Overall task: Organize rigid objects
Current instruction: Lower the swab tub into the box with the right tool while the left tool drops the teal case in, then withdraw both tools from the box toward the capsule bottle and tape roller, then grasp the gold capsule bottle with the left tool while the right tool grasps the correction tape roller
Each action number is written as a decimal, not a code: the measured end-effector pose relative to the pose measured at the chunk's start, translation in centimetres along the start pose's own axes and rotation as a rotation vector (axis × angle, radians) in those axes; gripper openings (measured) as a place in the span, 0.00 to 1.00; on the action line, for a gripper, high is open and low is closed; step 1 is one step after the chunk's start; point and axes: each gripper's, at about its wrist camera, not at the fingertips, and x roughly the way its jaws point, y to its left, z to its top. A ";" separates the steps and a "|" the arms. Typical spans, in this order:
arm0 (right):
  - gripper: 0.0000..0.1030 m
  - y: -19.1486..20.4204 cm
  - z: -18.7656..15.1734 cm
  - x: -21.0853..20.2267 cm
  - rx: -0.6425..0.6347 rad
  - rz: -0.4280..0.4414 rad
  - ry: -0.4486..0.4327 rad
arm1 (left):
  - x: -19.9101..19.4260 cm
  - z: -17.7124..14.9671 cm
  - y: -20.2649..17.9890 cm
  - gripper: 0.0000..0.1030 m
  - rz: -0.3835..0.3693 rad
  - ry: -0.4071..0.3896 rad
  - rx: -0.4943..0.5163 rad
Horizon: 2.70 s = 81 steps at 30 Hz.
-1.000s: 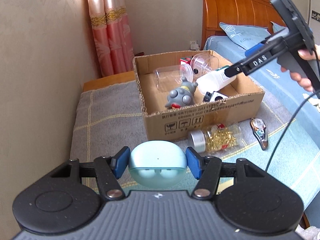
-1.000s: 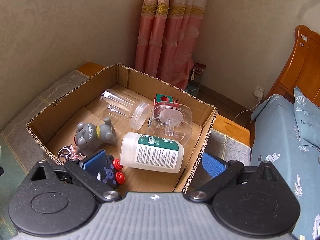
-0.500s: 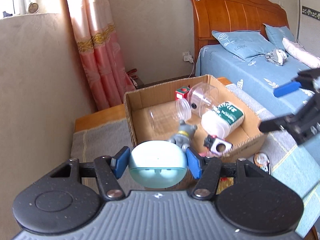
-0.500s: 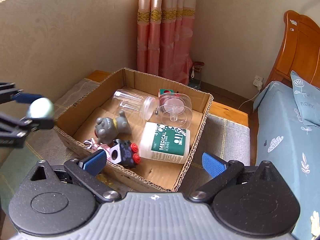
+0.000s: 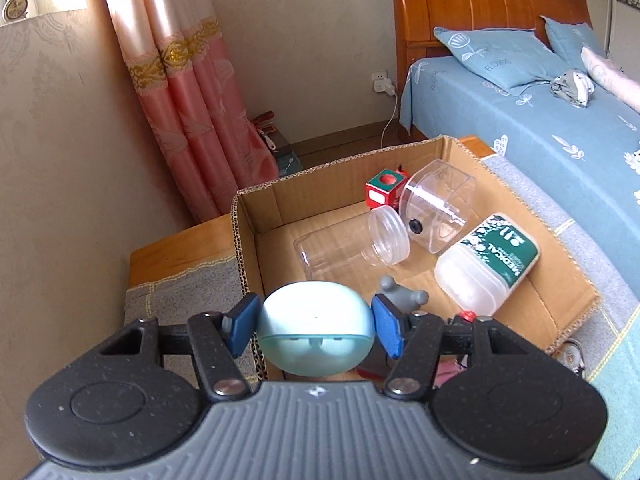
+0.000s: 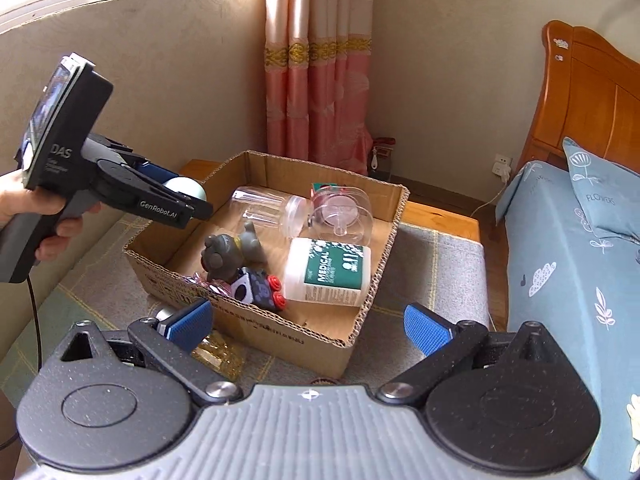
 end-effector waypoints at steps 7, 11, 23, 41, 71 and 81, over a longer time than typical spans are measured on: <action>1.00 -1.0 -1.2 -0.2 0.030 -0.012 0.013 | -0.6 0.3 0.3 0.94 0.049 -0.051 -0.021; 1.00 -1.3 -1.7 -0.3 0.037 -0.018 0.022 | -2.0 0.0 0.4 0.94 0.053 -0.066 -0.036; 1.00 -1.4 -4.9 0.4 0.030 0.038 0.046 | -7.7 -3.9 -0.6 0.97 0.055 -0.110 -0.102; 1.00 -0.1 -11.8 6.2 -0.251 0.194 0.134 | -10.3 -12.3 -3.0 0.98 0.049 -0.093 -0.290; 1.00 3.5 -9.9 7.5 -0.384 0.302 0.255 | -8.8 -13.7 -4.0 0.98 -0.047 -0.055 -0.273; 1.00 5.4 -12.1 5.2 -0.241 0.189 0.235 | -4.9 -13.1 -6.8 0.98 -0.122 -0.004 -0.195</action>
